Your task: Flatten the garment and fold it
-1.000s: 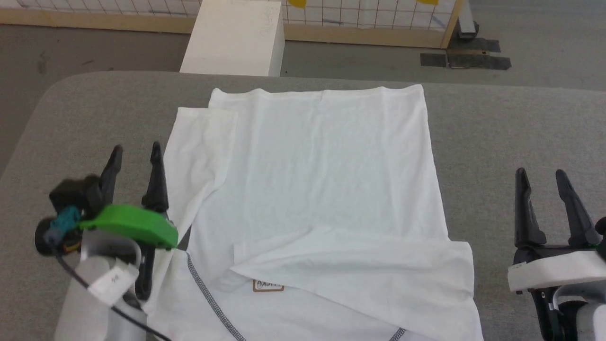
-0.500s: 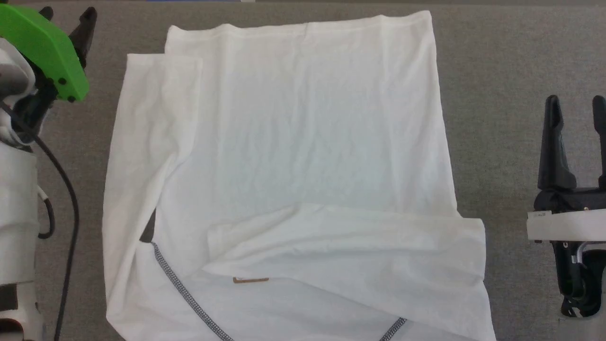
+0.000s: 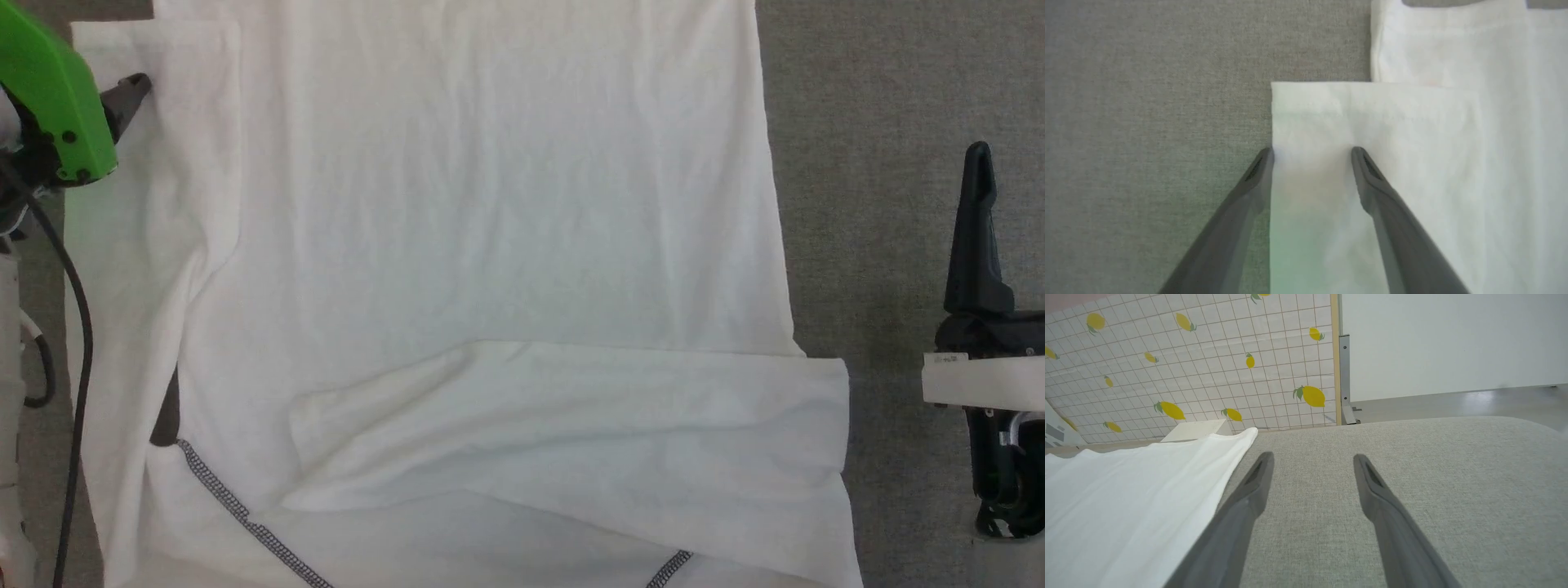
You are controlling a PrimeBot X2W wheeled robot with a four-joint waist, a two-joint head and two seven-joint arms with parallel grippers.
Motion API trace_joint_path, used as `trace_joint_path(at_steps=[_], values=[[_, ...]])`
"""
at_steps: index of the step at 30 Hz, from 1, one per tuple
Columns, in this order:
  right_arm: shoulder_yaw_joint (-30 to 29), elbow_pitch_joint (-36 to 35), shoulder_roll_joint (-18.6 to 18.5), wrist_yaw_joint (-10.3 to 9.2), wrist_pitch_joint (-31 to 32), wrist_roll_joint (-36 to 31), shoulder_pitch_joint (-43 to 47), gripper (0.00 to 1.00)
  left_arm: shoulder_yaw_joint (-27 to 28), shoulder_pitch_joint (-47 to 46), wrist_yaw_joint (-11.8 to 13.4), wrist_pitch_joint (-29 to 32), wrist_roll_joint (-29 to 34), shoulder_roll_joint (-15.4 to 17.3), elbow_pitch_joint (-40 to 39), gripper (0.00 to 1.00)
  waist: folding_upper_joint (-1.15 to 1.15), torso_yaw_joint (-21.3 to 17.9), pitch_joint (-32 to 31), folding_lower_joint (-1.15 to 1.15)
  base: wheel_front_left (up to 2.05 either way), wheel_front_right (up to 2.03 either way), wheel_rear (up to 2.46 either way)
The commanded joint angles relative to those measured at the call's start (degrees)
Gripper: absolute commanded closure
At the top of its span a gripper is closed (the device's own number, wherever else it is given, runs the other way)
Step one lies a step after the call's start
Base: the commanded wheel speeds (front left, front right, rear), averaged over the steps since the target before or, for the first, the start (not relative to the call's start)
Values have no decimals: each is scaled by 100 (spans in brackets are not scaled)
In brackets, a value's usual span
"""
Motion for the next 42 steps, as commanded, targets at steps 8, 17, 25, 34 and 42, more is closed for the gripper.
trace_joint_path(at_steps=[8, 17, 25, 34, 42], values=[[-70, -120, 5, -8, -43, -18, -113, 0, -21, 391, 287, 235, 26, 76, -30, 100, 0, -58, 112, -1, 0, 0, 0], [-52, 22, 5, -8, -59, -27, -90, 0, 971, 555, 606, -1154, -490, -146, -106, 100, 0, 90, -281, -1, 0, 0, 0], [-147, 255, 5, -8, -134, 26, 101, 0, 2388, 1372, 952, -2547, -1001, -190, -8, 100, 0, 306, -988, -1, 0, 0, 0], [-340, 292, 5, -8, -74, 90, 485, 0, 3584, 2600, 864, -3521, -1452, -377, -204, 100, 0, 676, -1597, -1, 0, 0, 0], [-290, 252, 5, -8, -8, 90, 565, 0, 3969, 3359, 716, -3647, -1587, -452, -556, 100, 0, 897, -1871, -1, 0, 0, 0]])
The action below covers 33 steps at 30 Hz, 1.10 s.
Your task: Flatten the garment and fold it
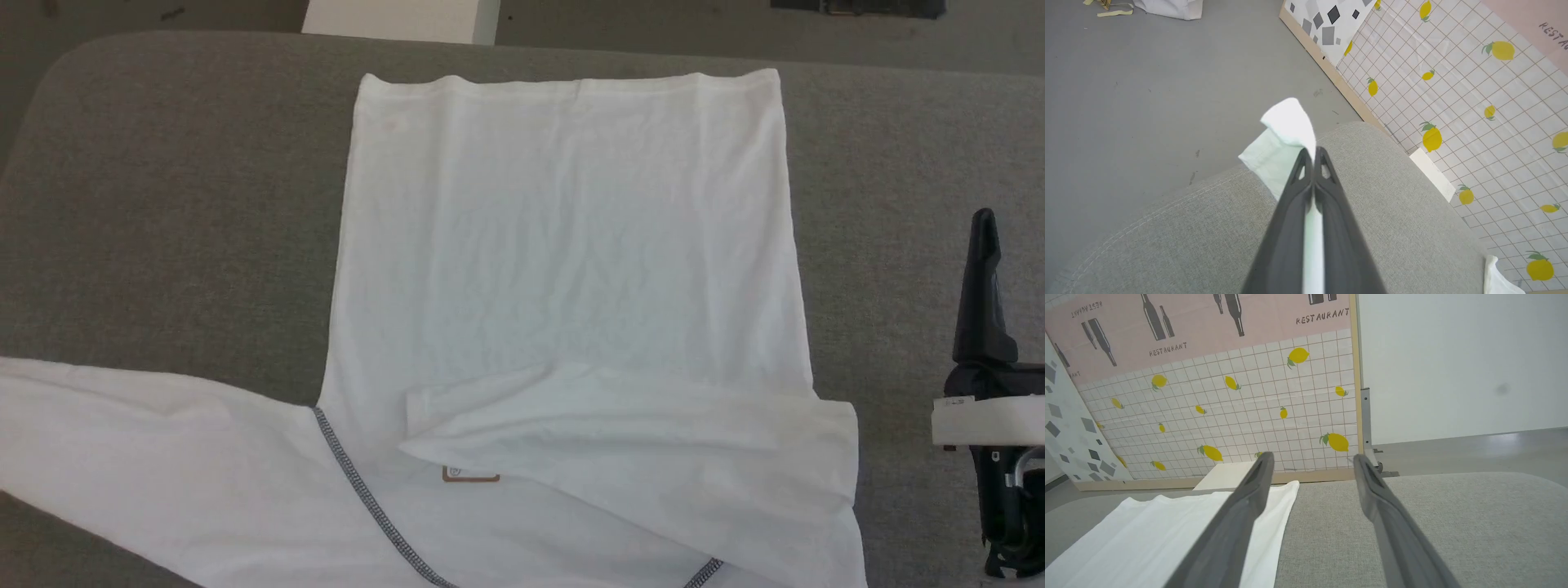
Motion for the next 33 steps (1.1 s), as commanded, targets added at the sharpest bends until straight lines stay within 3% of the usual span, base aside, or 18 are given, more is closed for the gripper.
trace_joint_path(at_steps=[1, 7, 11, 13, 14, 18, 24, 33], values=[[32, -13, 4, -8, 21, 36, 63, 0, -37, 91, -83, -11, -55, -40, -113, 100, 0, 156, -174, 1, 0, 0, 0], [92, 82, 4, -8, 17, 66, 107, 0, -617, 113, -515, 121, -64, -286, -825, 100, 0, 195, -348, 1, 0, 0, 0], [112, 131, 4, -8, 14, 75, 150, 0, -1291, 41, -719, 355, -125, -691, -1464, 100, 0, 160, -497, 1, 0, 0, 0], [106, 136, 4, -8, 20, 77, 177, 0, -1750, 8, -797, 524, -100, -902, -1767, 100, 0, 140, -567, 1, 0, 0, 0], [98, 136, 4, -8, 30, 83, 230, 0, -2496, -150, -867, 717, -73, -1327, -2070, 100, 0, 103, -648, 1, 0, 0, 0], [137, 146, 4, -8, 52, 103, 275, 0, -3563, -318, -880, 885, 84, -1919, -2184, 100, 0, -17, -696, 1, 0, 0, 0], [158, 168, 4, -8, 21, 161, 284, 0, -5097, -581, -955, 1014, 186, -2165, -1641, 100, 0, -336, -612, 1, 0, 0, 0], [125, 259, 4, -8, -89, 220, 274, 0, -7103, -731, -1043, 1041, -131, -2194, -954, 100, 0, -826, -456, 1, 0, 0, 0]])
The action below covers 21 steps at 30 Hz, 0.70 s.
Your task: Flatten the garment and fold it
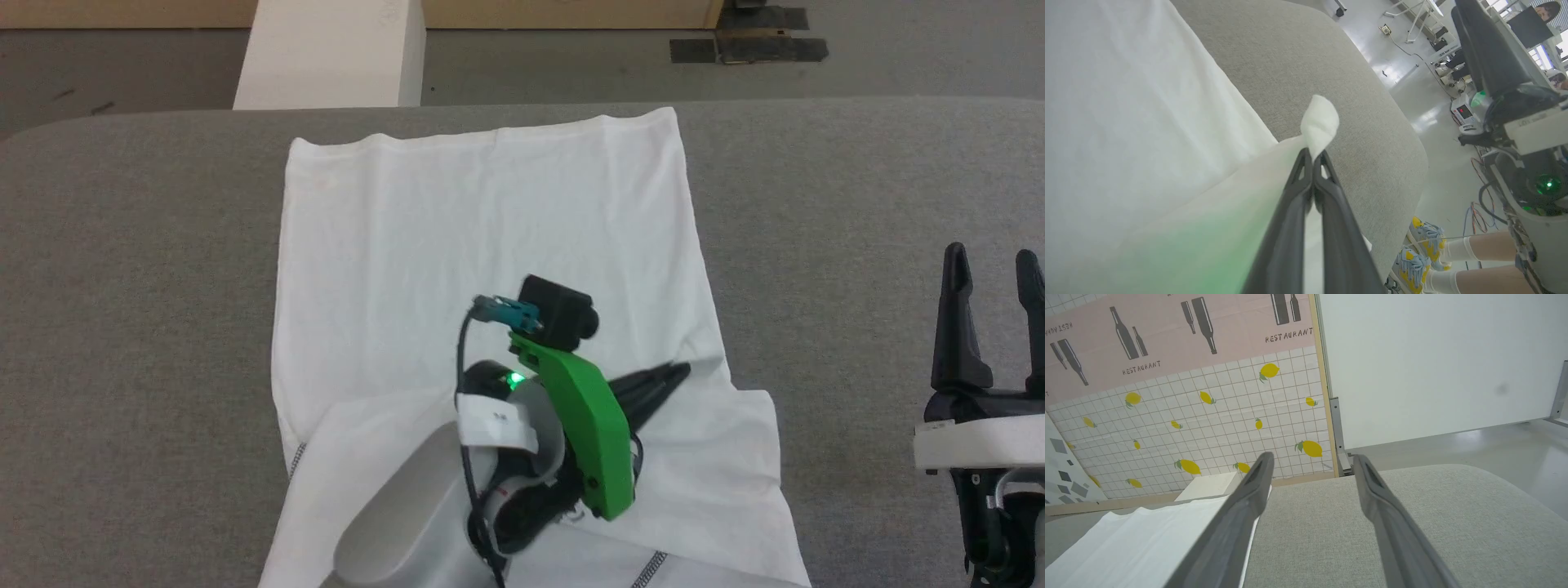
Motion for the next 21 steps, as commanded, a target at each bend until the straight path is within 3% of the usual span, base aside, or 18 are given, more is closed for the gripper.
trace_joint_path(at_steps=[1, 8, 9, 10, 15, 18, 21], values=[[-8, 18, 3, -8, -54, 37, 53, 0, -168, -75, -43, 14, -51, -21, 83, 100, 0, -174, 92, 0, 0, 0, 0], [-36, 60, 3, -8, -120, 66, 54, 0, -1177, -26, -87, 486, 87, -22, 746, 100, 0, -215, 132, 0, 0, 0, 0], [-42, 68, 3, -8, -126, 66, 46, 0, -1228, -13, -90, 558, 48, -22, 803, 85, 0, -203, 129, 0, 0, 0, 0], [-44, 77, 3, -8, -132, 66, 34, 0, -1253, -10, -93, 596, -7, -22, 832, 2, 0, -185, 125, 0, 0, 0, 0], [-51, 102, 3, -8, -133, 44, 22, 0, -883, -140, -44, 445, -497, -22, 576, 0, 0, -47, 47, 0, 0, 0, 0], [-45, 105, 3, -8, -125, 30, 12, 0, -175, -287, 103, 32, -920, -15, 262, 0, 0, 36, -13, 0, 0, 0, 0], [-12, 99, 3, -8, -95, 23, 4, 0, 581, -526, 329, -752, -675, 280, 89, 0, 0, 98, -52, 0, 0, 0, 0]])
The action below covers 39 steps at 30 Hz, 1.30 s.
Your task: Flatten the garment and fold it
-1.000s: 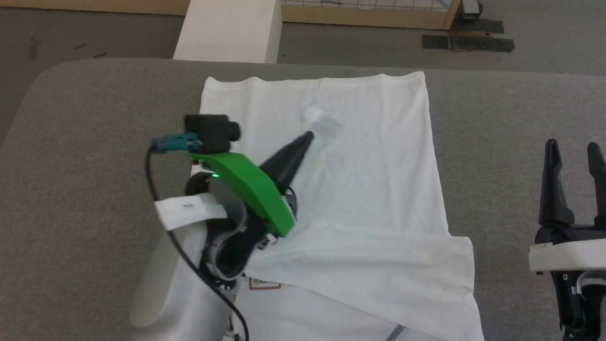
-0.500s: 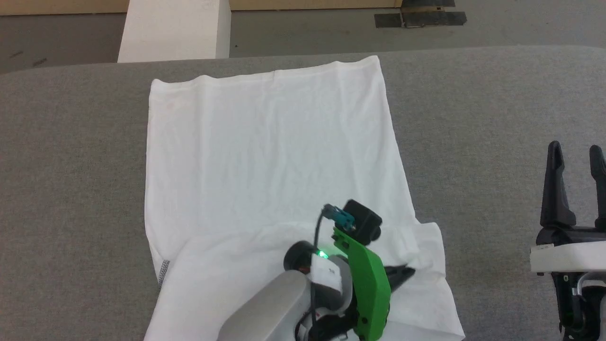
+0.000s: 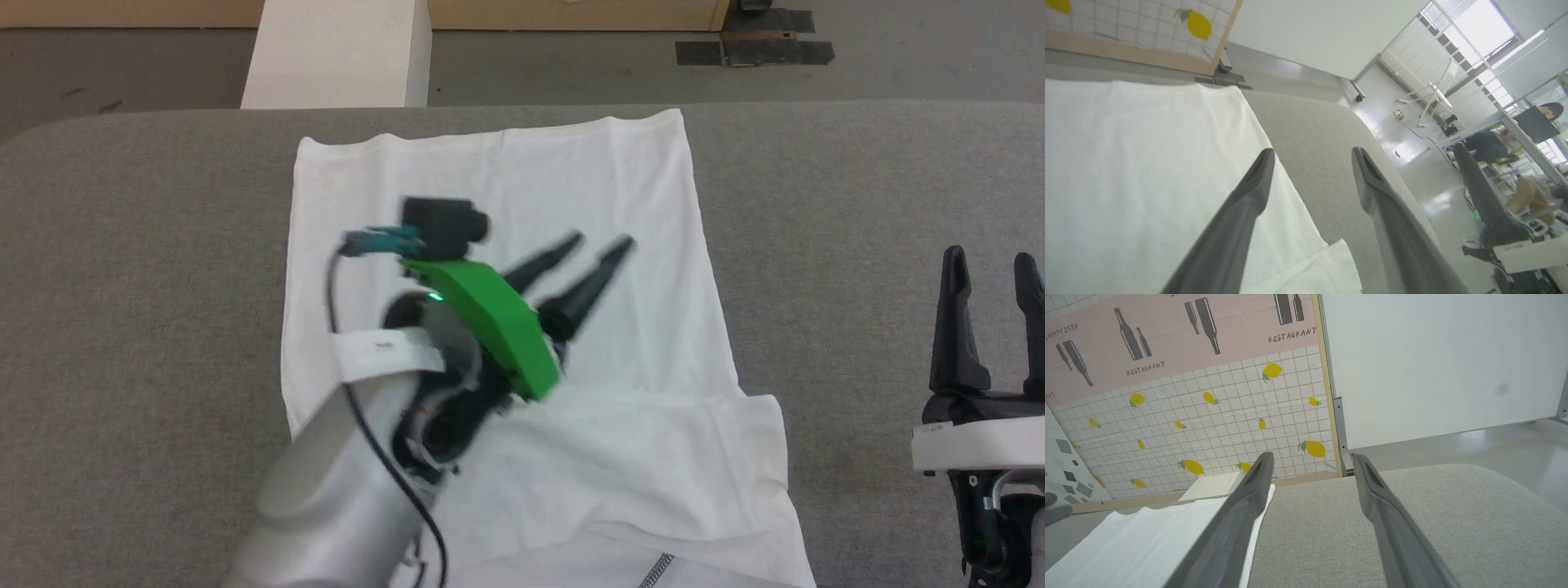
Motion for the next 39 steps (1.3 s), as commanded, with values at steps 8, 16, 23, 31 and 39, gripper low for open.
trace_joint_path(at_steps=[8, 16, 23, 31, 39], values=[[87, 115, 3, -8, 423, -34, -54, 0, 1171, 140, 771, -2450, 1699, 1351, 321, 0, 0, 111, -111, 0, 0, 0, 0], [175, 451, 3, -8, 1944, -217, -957, 0, 1763, 861, 1223, -3253, 2169, 1519, 80, 0, 0, 103, 250, 0, 0, 0, 0], [190, 1474, -195, -8, 3902, -678, -2960, 0, 2031, 911, 1289, -3276, 2304, 1492, -636, 0, 0, 270, 1026, 0, 0, 0, 0], [581, 2680, -520, -8, 5331, -1371, -5272, 0, 2157, 581, 1270, -3280, 2428, 1407, -1137, 0, 0, 691, 2097, 0, 0, 0, 0], [1171, 3350, -728, -8, 6580, -1692, -6352, 0, 2234, 415, 1263, -3278, 2470, 1400, -1418, 0, 0, 980, 2765, 0, 0, 0, 0]])
